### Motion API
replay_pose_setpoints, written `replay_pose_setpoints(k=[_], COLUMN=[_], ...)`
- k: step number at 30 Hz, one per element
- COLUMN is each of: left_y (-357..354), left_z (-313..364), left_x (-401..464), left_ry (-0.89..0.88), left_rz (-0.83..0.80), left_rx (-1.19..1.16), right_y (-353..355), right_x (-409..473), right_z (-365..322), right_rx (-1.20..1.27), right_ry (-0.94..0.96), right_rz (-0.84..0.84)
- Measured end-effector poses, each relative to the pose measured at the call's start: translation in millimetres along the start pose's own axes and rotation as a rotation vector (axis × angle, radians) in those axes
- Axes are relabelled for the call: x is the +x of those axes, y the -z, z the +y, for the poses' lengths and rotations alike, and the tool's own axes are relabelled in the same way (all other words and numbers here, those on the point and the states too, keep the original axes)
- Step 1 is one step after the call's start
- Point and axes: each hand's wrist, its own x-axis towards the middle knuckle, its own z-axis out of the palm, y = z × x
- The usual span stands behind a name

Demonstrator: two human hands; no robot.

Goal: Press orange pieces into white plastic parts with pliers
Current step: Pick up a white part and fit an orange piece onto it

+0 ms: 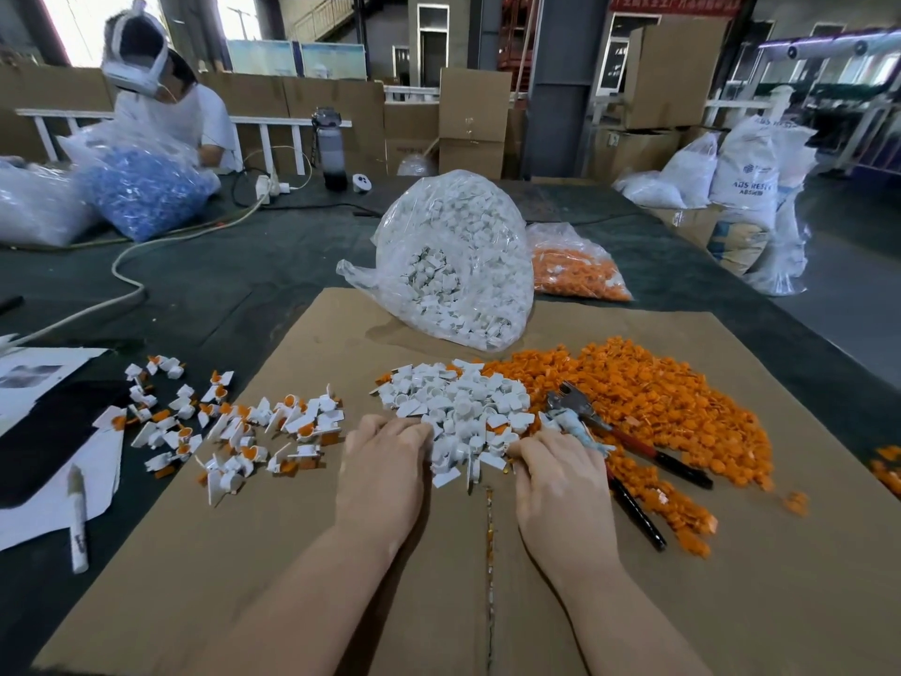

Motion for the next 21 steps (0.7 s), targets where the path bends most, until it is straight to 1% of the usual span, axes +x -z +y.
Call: replay_pose_setpoints(k=[4, 8, 10, 12, 14, 17, 19, 21], left_y=[-2.1, 3.8, 8.5, 12.5, 14.0, 15.0, 15.2, 14.3], left_z=[9.0, 7.2, 7.9, 10.2, 12.3, 15.1, 16.7, 17.7], left_x=[-0.3, -3.6, -6.8, -11.4, -15.7, -18.2, -18.1, -16.9], left_ry=[0.035, 0.065, 0.034, -0.028, -0.085, -0.102, -0.090, -0.076], left_rz=[-0.007, 0.064, 0.057, 0.010, -0.035, -0.104, -0.147, -0.168], left_rx=[-0.156, -0.251, -0.327, -0.388, -0.392, -0.340, -0.316, -0.298], right_y=[0.1, 2.7, 6.5, 12.1, 20.3, 29.5, 32.5, 30.8], right_x=[0.5, 0.5, 0.4, 0.7, 0.8, 0.0, -1.4, -1.4], right_z=[0.7, 3.7, 6.7, 9.5, 10.7, 11.6, 12.5, 12.7], right_rx=[-0.010, 0.016, 0.006, -0.017, -0.066, -0.264, -0.325, -0.298], right_ry=[0.002, -0.007, -0.034, -0.092, -0.172, -0.306, -0.341, -0.333], right_rz=[0.019, 0.052, 0.047, 0.015, -0.049, -0.248, -0.363, -0.407])
